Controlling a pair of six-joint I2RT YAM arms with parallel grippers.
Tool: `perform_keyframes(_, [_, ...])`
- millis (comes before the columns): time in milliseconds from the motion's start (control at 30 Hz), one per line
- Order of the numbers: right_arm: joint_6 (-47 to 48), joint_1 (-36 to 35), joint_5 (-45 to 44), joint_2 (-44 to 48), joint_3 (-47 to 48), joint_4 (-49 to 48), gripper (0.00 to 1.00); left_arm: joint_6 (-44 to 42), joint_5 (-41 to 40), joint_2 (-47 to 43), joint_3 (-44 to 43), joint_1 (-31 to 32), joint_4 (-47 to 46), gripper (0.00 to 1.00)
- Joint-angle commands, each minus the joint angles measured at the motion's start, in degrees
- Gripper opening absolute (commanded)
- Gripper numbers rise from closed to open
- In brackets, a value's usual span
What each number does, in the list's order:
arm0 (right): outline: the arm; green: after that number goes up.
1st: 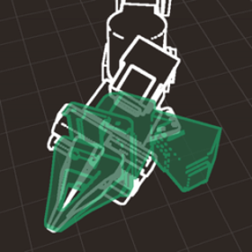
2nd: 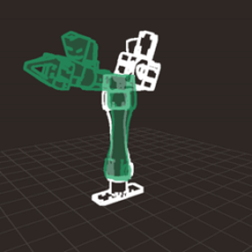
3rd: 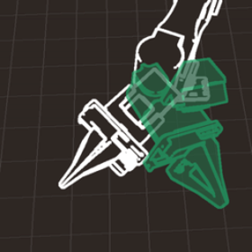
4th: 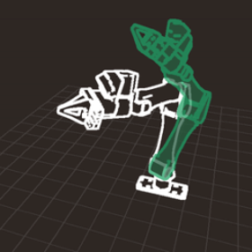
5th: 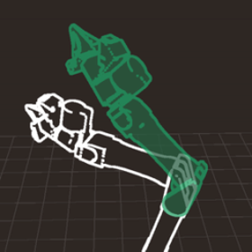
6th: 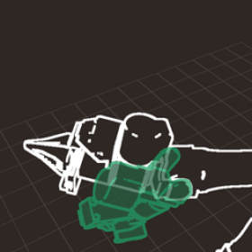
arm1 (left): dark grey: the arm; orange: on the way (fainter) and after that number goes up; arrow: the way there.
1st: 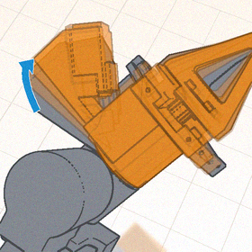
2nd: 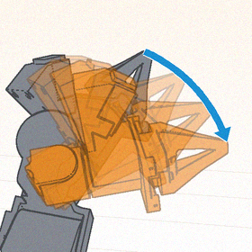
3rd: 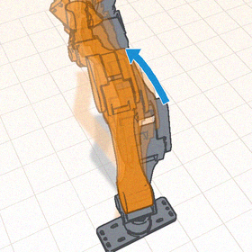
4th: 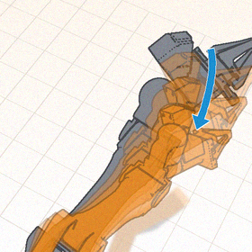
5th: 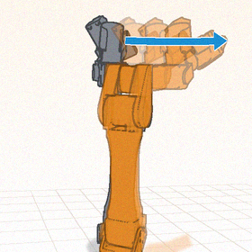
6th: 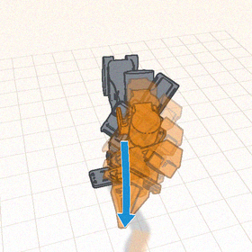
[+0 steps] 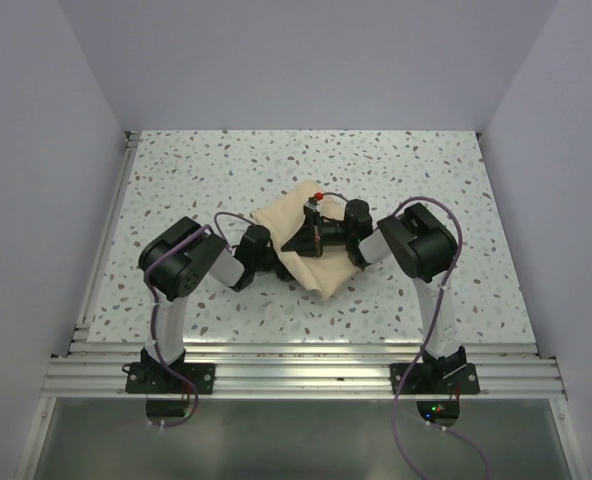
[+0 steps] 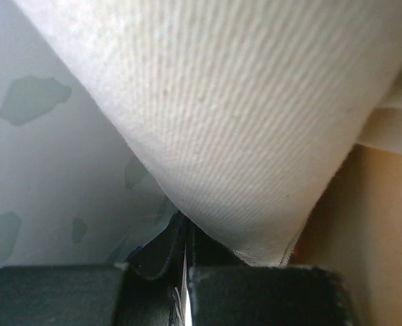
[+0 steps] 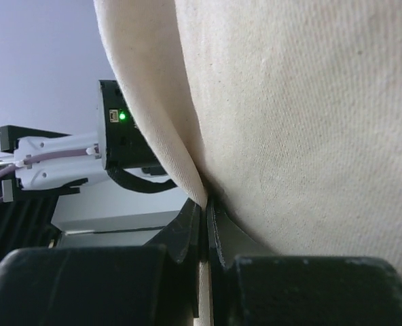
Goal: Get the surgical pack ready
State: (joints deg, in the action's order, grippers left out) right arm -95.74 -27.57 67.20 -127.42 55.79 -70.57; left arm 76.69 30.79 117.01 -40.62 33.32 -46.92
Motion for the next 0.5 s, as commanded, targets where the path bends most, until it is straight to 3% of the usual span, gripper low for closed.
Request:
perform_keyframes(0, [-8.69,-1.87,1.8,-0.65,-1.03,-15.32,0.0,-2.15,-3.89,-2.05,-3.06,-0.54,-2.48,0.0])
perform_keyframes(200, [4.23,-1.87,1.44,5.06,-2.0,1.72,0.0,-2.15,-3.98,-1.96,-3.24,-0.54,-2.39,0.0])
perform_keyframes(300, [14.24,-2.13,0.74,9.44,-1.74,14.98,0.0,-2.33,-4.33,-1.88,-3.59,-0.54,-1.95,0.0])
perform_keyframes(333, [17.49,-2.22,-0.13,10.51,-1.48,24.24,0.0,-2.42,-4.42,-1.96,-3.67,-0.45,-1.86,0.0])
perform_keyframes(367, [24.92,-2.57,-0.23,11.48,-1.13,29.38,0.0,-2.42,-4.51,-1.96,-3.85,-0.54,-1.78,0.0])
perform_keyframes(467, [32.79,-3.19,-0.67,14.21,0.63,41.35,0.0,-2.42,-4.59,-1.87,-4.46,-0.45,-1.6,0.0])
